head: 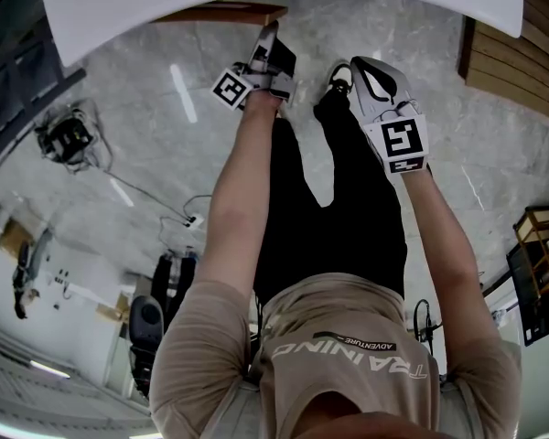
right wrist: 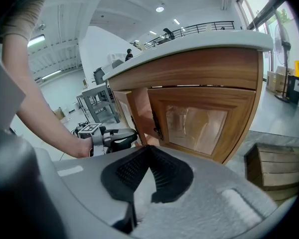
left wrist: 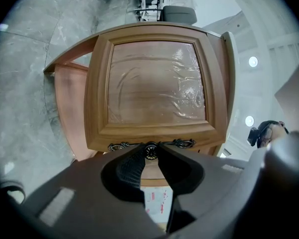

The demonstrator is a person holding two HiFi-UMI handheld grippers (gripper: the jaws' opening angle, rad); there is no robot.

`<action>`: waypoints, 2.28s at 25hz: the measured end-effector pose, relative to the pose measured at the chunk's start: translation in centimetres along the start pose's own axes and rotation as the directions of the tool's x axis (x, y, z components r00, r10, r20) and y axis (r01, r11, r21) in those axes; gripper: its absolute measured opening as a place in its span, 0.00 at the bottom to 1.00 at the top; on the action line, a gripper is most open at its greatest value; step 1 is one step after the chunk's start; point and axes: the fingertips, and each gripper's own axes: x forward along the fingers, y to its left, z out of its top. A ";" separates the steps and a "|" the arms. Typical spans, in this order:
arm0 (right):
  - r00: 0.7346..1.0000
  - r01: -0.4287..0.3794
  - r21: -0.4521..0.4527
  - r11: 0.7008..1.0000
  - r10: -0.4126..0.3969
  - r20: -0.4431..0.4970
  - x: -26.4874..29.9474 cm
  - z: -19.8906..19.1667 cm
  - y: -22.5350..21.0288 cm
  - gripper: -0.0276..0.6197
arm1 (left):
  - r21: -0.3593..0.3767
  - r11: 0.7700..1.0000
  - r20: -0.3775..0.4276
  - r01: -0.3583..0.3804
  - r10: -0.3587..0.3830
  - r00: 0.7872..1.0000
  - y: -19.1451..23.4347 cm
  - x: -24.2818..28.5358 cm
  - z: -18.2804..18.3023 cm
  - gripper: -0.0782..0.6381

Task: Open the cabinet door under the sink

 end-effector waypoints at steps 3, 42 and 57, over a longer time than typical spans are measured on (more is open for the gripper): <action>1.000 -0.002 -0.008 1.000 0.002 0.000 0.3 0.3 1.2 0.05 | -0.008 1.000 -0.018 -0.013 0.012 1.000 0.2 -1.5 0.0 0.25; 0.999 -0.021 -0.029 0.999 0.019 -0.036 3.0 -1.2 16.9 0.05 | -0.015 0.998 -0.277 -0.058 0.051 0.960 0.9 -15.9 2.9 0.25; 0.998 -0.047 -0.046 0.998 0.044 -0.049 5.0 0.0 20.8 0.05 | -0.003 0.997 -0.336 -0.075 0.070 0.939 0.9 -19.9 6.1 0.25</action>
